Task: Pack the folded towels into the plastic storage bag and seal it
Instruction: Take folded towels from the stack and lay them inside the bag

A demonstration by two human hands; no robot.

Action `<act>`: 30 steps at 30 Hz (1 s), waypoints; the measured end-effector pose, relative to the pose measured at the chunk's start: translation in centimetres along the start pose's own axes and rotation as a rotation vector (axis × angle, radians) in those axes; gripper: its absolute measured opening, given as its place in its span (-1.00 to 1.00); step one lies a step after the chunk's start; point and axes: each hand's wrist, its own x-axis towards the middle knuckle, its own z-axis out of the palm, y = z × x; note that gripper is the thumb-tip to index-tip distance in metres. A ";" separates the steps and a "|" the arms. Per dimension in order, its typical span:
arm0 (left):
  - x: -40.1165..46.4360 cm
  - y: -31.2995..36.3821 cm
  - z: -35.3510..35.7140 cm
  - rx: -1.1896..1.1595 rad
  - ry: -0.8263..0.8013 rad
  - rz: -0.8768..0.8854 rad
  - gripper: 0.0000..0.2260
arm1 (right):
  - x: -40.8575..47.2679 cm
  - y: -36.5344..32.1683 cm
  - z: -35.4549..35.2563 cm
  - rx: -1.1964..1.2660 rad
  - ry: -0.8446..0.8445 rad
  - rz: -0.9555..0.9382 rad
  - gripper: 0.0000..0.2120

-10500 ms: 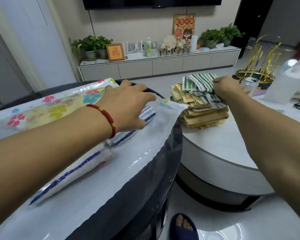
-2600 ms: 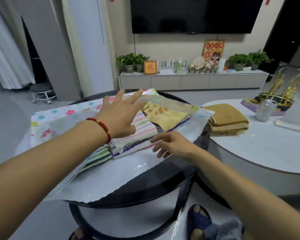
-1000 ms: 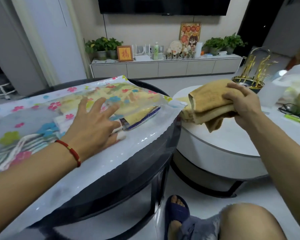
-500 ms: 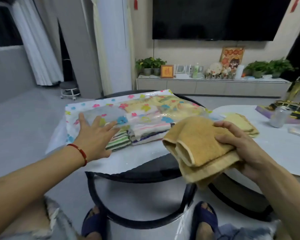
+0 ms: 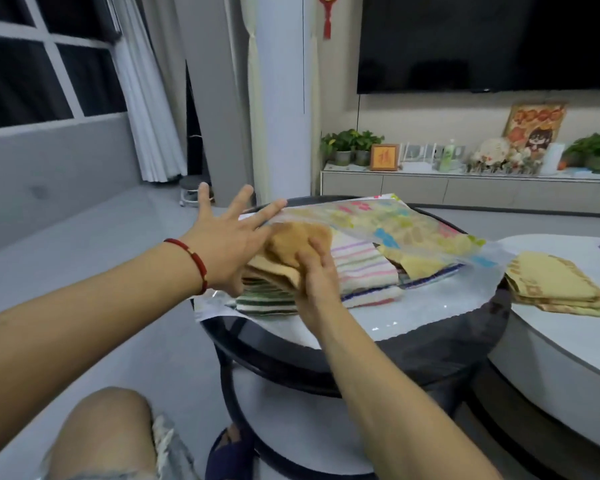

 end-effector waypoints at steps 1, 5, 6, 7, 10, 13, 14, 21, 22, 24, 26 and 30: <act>0.0 -0.1 0.0 -0.002 -0.008 -0.001 0.12 | 0.4 1.8 0.2 -0.107 0.006 0.032 -0.54; -0.1 0.1 0.6 -0.003 -0.061 0.010 0.11 | 1.3 5.2 -0.5 -0.436 0.042 0.103 -0.48; -0.2 0.2 0.8 -0.005 -0.059 0.010 0.09 | 1.5 5.2 -0.7 -0.441 0.058 0.064 -0.49; -0.2 0.2 0.8 -0.012 -0.054 0.009 0.07 | 1.7 5.3 -0.8 -0.429 0.061 0.021 -0.48; 0.0 0.2 0.9 -0.053 -0.047 0.019 0.05 | 1.4 5.9 -0.6 -0.546 -0.047 -0.024 -0.36; 0.0 0.5 1.1 -0.071 -0.062 0.028 0.04 | 0.9 5.5 -0.9 -0.703 -0.299 0.142 -0.40; 0.0 0.7 1.3 -0.075 -0.062 0.033 0.02 | 0.9 4.7 -1.5 -0.762 -0.308 0.127 -0.40; 0.7 2.9 1.3 -0.142 0.021 0.064 -0.12 | 0.2 3.0 -4.3 -1.416 -0.346 -0.304 -0.43; 1.0 3.4 1.2 -0.162 0.036 0.072 -0.13 | 0.1 2.7 -4.7 -1.400 -0.400 -0.266 -0.41; 1.9 4.9 1.1 -0.197 0.060 0.086 -0.13 | 0.0 1.2 -6.1 -1.357 -0.416 -0.217 -0.41; 3.0 6.4 1.0 -0.224 0.051 0.101 -0.15 | -0.3 -1.3 -8.0 -1.356 -0.402 -0.267 -0.44; 5.7 9.3 0.9 -0.247 0.015 0.162 -0.21 | -2.2 -7.9 -13.8 -1.430 -0.374 -0.244 -0.57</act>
